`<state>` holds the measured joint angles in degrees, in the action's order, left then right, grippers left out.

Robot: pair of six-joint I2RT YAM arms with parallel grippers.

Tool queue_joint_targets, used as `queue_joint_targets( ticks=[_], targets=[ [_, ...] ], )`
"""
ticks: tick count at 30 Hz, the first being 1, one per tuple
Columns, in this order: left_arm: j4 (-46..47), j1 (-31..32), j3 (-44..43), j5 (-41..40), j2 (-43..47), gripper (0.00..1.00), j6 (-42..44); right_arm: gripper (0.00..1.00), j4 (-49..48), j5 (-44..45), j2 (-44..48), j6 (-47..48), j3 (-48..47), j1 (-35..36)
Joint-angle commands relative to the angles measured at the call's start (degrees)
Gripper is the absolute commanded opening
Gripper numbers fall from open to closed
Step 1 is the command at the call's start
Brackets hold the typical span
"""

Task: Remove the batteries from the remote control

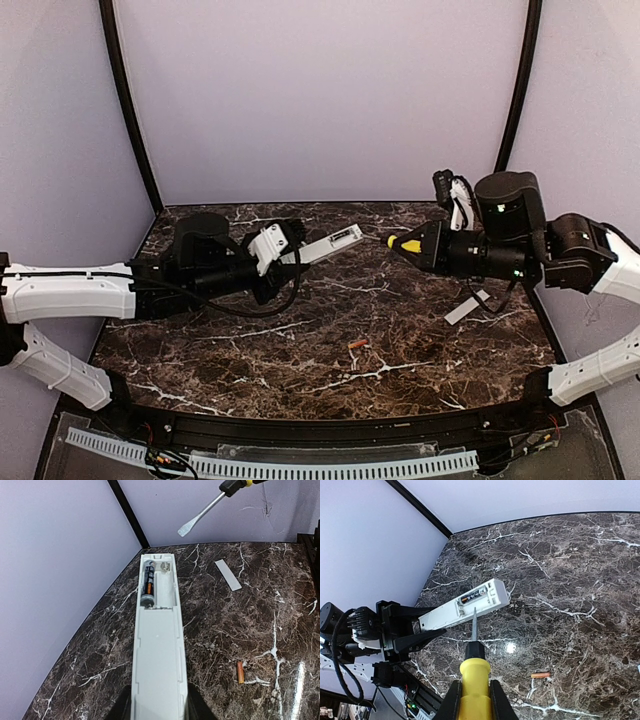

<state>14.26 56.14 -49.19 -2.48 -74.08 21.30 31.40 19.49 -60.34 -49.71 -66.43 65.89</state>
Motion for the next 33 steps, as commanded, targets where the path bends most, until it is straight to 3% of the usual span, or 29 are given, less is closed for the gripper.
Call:
queue_joint_targets(
  ticks=[1, 19, 33],
  targets=[
    [-5.19, 0.03, -3.02, 4.43, -0.51, 0.00, -1.02, 0.00, 3.49, -1.76, -1.19, 5.06, -4.23, -1.91],
    [-8.97, 0.04, -4.90, 8.62, -1.50, 0.00, -0.56, 0.00, 11.43, -4.25, -7.19, 8.60, -9.03, -3.13],
    [-9.92, 0.02, -5.46, 8.48, -1.73, 0.00, -0.37, 0.00, 13.61, -2.28, -5.62, 7.19, -8.67, -3.16]
  ],
)
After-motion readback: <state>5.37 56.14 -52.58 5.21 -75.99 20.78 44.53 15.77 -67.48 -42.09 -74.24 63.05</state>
